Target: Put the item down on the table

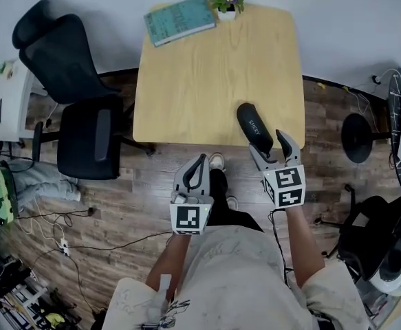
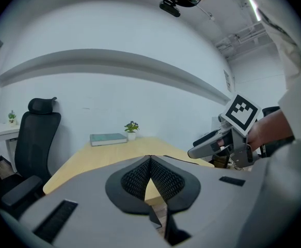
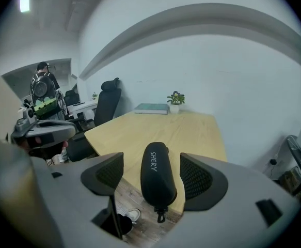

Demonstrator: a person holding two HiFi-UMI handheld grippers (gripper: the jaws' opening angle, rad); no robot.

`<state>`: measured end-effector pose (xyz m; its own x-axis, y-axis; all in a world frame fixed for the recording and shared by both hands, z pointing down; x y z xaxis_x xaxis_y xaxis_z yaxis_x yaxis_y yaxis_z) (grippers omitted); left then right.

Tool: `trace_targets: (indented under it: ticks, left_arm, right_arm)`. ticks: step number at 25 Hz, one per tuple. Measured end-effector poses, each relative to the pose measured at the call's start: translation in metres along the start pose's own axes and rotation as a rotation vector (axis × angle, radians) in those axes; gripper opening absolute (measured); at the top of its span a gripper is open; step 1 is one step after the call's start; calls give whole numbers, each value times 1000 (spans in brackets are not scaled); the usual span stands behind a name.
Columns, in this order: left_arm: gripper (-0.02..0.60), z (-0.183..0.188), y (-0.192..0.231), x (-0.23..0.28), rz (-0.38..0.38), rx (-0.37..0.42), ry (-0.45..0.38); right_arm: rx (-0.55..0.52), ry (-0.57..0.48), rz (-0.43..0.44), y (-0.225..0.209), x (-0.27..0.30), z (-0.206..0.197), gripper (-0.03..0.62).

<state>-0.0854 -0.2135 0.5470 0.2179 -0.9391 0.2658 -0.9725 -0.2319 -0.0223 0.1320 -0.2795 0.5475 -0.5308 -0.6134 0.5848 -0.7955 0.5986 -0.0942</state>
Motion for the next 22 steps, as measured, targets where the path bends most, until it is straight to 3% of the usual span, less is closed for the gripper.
trace_targets:
  ticks: [22]
  left_arm:
    - [6,5,-20,-78,37,6,-48]
  right_arm:
    - [50,-86,-25,52,-88,-59,337]
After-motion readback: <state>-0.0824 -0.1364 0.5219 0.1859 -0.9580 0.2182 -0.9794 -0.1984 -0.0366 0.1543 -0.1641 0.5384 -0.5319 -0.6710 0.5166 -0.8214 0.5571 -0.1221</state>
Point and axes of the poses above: the fingertips, and each gripper's own axes: x forward along the fingers, y to its left, z out of its top, the point moved 8 cm from there along -x, backward along the fingers, and after that the axes turned 9 degrees about z, right-handed, at the moved point
